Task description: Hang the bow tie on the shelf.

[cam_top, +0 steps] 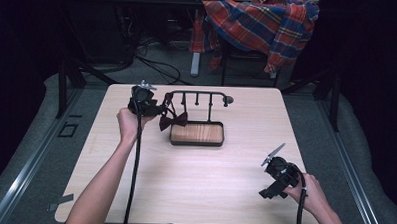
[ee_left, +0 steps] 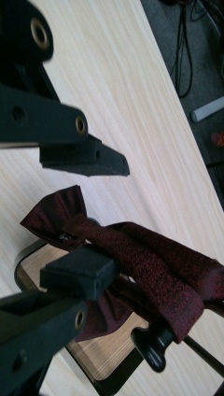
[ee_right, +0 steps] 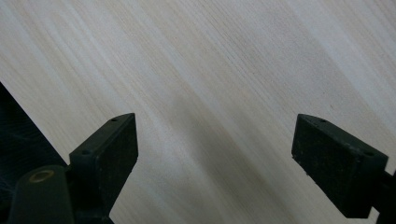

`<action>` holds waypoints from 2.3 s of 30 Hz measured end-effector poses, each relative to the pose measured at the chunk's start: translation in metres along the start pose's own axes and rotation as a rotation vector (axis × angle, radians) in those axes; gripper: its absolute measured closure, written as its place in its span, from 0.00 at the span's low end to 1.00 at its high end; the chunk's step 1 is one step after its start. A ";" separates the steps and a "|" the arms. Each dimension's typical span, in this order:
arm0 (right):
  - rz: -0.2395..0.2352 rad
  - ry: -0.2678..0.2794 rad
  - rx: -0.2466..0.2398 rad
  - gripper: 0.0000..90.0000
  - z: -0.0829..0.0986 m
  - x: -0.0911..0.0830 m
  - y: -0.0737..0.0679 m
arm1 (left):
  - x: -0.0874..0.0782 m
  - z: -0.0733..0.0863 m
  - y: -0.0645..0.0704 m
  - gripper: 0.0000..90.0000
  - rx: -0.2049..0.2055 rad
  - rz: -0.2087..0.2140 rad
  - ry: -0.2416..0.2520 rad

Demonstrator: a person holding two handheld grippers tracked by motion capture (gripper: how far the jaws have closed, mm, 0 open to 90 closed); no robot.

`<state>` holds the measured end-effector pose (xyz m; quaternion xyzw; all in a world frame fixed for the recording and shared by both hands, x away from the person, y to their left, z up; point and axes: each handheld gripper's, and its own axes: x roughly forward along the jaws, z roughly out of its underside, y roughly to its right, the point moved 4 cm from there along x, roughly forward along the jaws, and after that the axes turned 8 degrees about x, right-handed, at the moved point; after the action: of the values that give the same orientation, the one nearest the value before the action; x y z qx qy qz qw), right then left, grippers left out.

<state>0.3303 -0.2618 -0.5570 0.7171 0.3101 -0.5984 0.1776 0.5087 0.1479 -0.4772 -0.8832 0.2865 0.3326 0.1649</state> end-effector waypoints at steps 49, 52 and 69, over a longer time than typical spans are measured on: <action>0.017 0.006 0.002 0.15 0.001 -0.002 0.001 | -0.066 0.052 0.039 0.10 0.066 0.064 -0.100; 0.017 0.004 0.001 0.15 0.001 -0.002 0.001 | -0.066 0.060 0.042 0.09 0.068 0.070 -0.123; 0.045 0.017 -0.009 0.15 0.000 -0.004 0.002 | -0.051 0.100 0.055 0.03 0.084 0.166 -0.232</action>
<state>0.3315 -0.2645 -0.5529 0.7281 0.2979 -0.5868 0.1917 0.3941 0.1729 -0.5209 -0.8046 0.3511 0.4326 0.2054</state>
